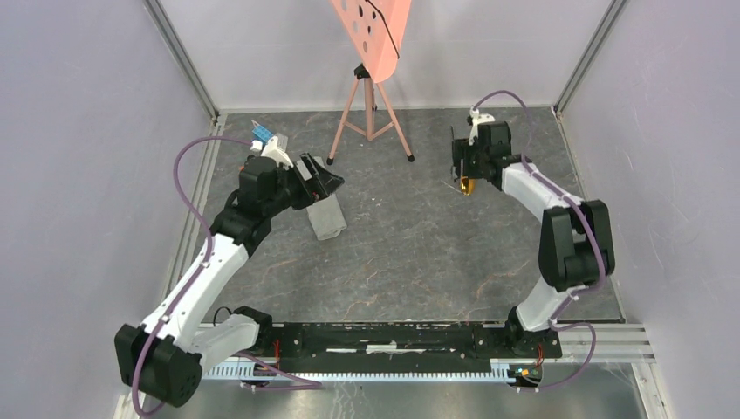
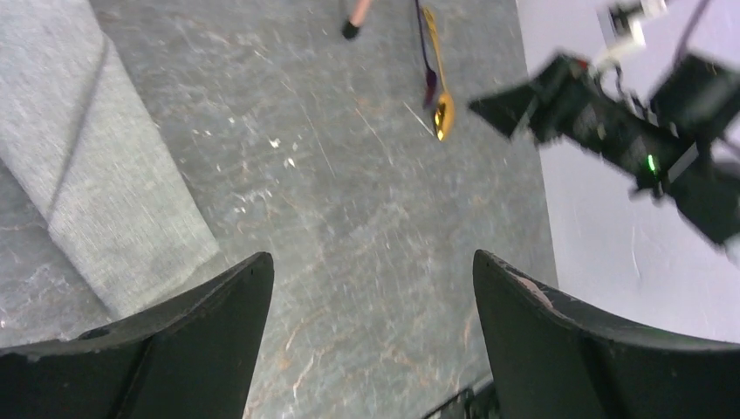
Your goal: Fold the napkin into a case and place the utensils inside
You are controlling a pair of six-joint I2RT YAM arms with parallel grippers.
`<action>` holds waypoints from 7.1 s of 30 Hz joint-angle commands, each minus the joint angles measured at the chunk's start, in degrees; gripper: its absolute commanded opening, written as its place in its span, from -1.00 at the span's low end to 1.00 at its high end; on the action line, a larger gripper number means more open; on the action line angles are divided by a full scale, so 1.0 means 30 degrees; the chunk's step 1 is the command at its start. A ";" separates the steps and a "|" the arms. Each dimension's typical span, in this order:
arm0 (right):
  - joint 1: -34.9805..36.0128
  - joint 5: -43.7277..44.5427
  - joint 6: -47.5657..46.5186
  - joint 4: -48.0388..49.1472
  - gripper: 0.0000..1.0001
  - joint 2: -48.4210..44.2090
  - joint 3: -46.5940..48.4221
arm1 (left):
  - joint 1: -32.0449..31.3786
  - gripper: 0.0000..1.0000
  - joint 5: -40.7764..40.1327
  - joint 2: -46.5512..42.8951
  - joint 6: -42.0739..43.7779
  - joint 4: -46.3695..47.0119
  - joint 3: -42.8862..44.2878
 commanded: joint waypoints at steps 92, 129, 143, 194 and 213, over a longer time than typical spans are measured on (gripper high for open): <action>0.3792 -0.8380 1.2569 3.7579 -1.00 -1.7439 -1.6558 | -1.3576 0.28 -0.0780 1.0003 -1.7023 3.3384 -0.3215; 0.5292 -1.5863 -0.0319 0.3544 0.85 -1.4571 -0.9659 | -0.6224 -0.95 0.2284 0.0436 1.5826 -1.4538 0.6505; 1.1512 -1.4957 0.4010 1.1461 0.50 -1.0254 -1.1377 | -0.6477 -0.95 0.3803 0.1111 1.5628 -1.3513 0.6835; 1.2025 -0.9373 1.5092 2.6053 -1.00 -0.6445 -1.2980 | -0.1775 0.32 0.3432 -0.7503 -0.1978 0.5743 -0.5233; 1.2434 -0.8889 1.5514 2.5260 -1.00 -0.4717 -1.1367 | -0.1790 -0.95 0.1535 -0.7467 0.2100 0.4915 -0.4046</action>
